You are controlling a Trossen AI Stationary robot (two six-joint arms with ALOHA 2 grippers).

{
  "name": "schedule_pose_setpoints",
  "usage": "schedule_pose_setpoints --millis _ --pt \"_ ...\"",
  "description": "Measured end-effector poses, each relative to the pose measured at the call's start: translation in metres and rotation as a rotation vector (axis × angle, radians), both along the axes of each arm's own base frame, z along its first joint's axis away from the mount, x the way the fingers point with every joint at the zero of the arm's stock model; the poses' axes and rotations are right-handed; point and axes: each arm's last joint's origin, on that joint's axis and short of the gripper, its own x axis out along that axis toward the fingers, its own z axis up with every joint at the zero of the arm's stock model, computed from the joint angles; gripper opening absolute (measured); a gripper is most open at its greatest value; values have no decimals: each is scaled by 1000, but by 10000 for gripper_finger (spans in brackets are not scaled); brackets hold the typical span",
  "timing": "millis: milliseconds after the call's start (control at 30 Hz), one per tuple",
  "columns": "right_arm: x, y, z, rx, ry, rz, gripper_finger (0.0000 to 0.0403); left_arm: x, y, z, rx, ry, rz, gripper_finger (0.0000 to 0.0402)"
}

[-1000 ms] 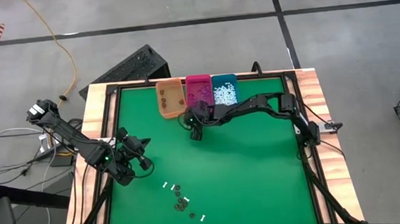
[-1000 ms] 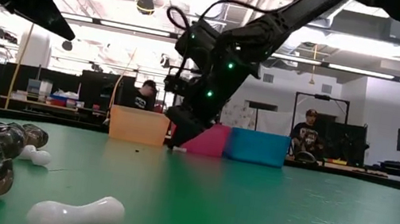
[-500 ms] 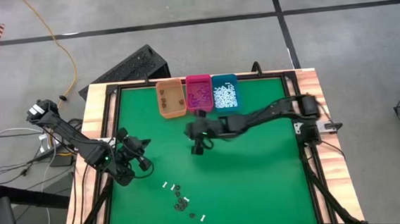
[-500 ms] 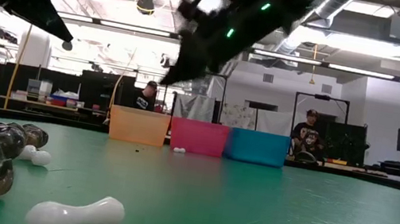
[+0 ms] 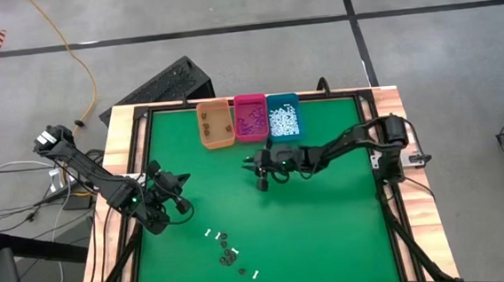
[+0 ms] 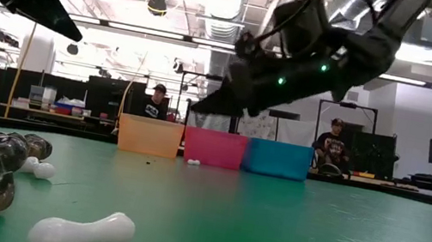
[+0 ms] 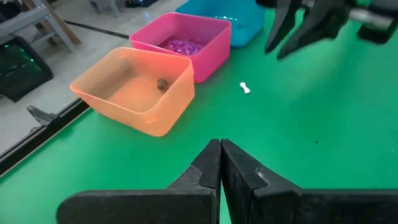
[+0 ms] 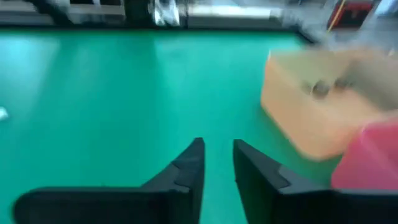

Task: Sort Halloween decoration
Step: Put the white bone toy into the blue bin

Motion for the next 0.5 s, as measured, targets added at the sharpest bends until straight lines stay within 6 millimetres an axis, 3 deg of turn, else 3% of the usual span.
schedule_pose_setpoints --millis 300,500 --pt "15 -26 -26 -21 90 -42 233 0 0 0 8 0 0 0" --pt "23 -42 -48 12 133 -86 250 -1 1 0 15 9 0 14"
